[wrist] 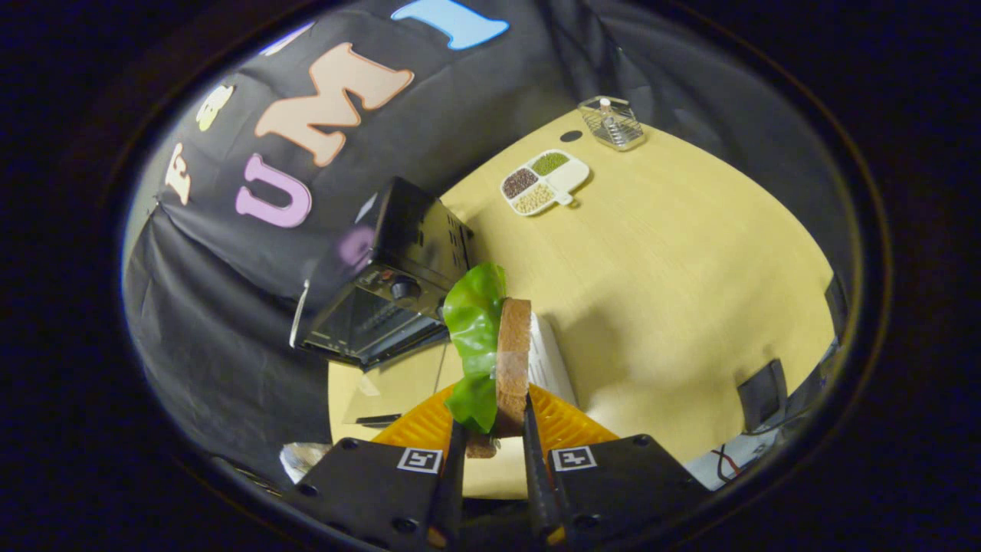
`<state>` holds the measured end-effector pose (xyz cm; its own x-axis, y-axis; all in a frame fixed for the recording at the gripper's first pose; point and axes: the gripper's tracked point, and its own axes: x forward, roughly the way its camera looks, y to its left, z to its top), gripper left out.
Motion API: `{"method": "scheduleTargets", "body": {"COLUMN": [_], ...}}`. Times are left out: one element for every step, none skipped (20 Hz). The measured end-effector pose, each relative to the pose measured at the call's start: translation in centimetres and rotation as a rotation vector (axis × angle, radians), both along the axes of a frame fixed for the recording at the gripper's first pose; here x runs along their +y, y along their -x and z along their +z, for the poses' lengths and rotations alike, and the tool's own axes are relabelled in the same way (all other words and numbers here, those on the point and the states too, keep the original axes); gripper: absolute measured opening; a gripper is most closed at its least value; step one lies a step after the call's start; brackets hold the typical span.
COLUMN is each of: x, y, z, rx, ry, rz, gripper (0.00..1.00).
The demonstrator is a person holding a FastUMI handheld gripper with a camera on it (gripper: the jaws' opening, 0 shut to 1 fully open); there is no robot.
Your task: Open the toaster oven, put the food inside, and close the toaster oven door.
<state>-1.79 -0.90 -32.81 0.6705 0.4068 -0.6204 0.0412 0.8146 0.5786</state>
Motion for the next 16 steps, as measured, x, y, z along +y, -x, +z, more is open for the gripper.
{"method": "scheduleTargets", "body": {"x": [0.7, 1.4, 2.3, 3.3, 4.5, 5.5, 6.8, 7.9, 8.7, 9.7, 11.0, 12.3, 13.4, 14.7, 15.8, 17.0], "y": [0.3, 0.5, 0.9, 1.1, 1.2, 1.5, 1.7, 1.7, 1.4, 1.3, 1.2, 1.3, 1.6, 1.6, 1.6, 1.5], "z": [0.5, 0.8, 0.9, 0.9, 0.8, 0.8, 0.7, 1.1, 1.4, 1.5, 1.7, 2.0, 2.2, 2.3, 2.2, 2.0], "rx": [-0.013, -0.024, -0.031, -0.038, -0.040, -0.039, -0.037, -0.052, -0.072, -0.079, -0.086, -0.090, -0.097, -0.108, -0.112, -0.111], "ry": [-0.024, -0.050, -0.078, -0.104, -0.132, -0.156, -0.182, -0.216, -0.232, -0.255, -0.286, -0.316, -0.331, -0.330, -0.328, -0.331], "rz": [-0.016, -0.032, -0.044, -0.055, -0.066, -0.072, -0.075, -0.081, -0.096, -0.097, -0.108, -0.098, -0.093, -0.082, -0.074, -0.064], "gripper": [0.38, 0.38, 0.38, 0.37, 0.37, 0.37, 0.37, 0.37, 0.38, 0.38, 0.38, 0.38, 0.38, 0.38, 0.37, 0.38]}}
